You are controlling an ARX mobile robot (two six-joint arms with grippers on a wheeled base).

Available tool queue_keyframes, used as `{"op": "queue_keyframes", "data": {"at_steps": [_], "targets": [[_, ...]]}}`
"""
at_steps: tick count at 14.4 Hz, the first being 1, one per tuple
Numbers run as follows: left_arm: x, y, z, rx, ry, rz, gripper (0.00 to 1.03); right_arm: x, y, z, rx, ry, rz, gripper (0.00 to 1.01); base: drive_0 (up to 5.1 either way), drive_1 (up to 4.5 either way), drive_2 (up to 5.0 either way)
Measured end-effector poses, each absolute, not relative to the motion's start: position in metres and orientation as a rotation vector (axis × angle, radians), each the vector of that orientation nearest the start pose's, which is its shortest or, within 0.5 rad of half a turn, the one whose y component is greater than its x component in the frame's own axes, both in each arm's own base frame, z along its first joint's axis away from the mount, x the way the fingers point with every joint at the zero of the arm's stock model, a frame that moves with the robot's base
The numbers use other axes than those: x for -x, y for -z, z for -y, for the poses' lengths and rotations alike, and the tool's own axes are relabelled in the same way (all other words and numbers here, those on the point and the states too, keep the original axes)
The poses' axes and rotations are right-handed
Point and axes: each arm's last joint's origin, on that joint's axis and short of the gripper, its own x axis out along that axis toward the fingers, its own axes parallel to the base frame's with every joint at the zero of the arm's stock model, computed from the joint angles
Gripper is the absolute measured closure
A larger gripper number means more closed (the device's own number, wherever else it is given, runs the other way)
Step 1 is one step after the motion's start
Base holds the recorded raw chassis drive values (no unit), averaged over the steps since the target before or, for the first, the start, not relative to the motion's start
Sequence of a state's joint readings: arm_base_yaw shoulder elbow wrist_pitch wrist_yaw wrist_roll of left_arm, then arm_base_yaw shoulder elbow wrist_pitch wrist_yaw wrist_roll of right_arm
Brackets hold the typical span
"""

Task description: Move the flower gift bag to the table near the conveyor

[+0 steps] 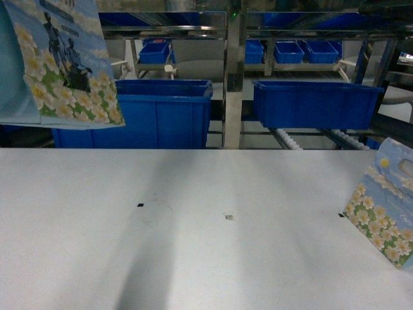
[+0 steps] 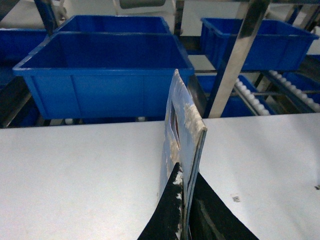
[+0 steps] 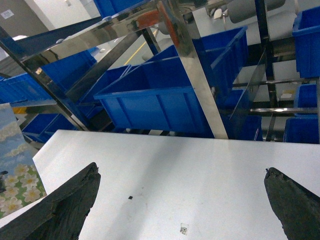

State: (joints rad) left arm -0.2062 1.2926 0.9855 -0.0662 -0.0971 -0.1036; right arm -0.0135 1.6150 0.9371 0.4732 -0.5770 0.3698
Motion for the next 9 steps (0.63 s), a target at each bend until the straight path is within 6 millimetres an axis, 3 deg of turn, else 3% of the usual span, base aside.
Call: {"op": "queue_keyframes", "data": {"at_steps": [3,9], "targets": [[-0.300,-0.301,0.058,0.021,0.051,-0.389,1.01,-0.350,-0.242,-0.011,-0.419,-0.520,-0.301,0.03,0.0,0.00,0.0],[-0.348,-0.283,0.085,0.019,0.073,-0.390,1.01,-0.350,-0.242,-0.011,-0.419,-0.519,-0.301,0.03,0.0,0.00,0.0]]}}
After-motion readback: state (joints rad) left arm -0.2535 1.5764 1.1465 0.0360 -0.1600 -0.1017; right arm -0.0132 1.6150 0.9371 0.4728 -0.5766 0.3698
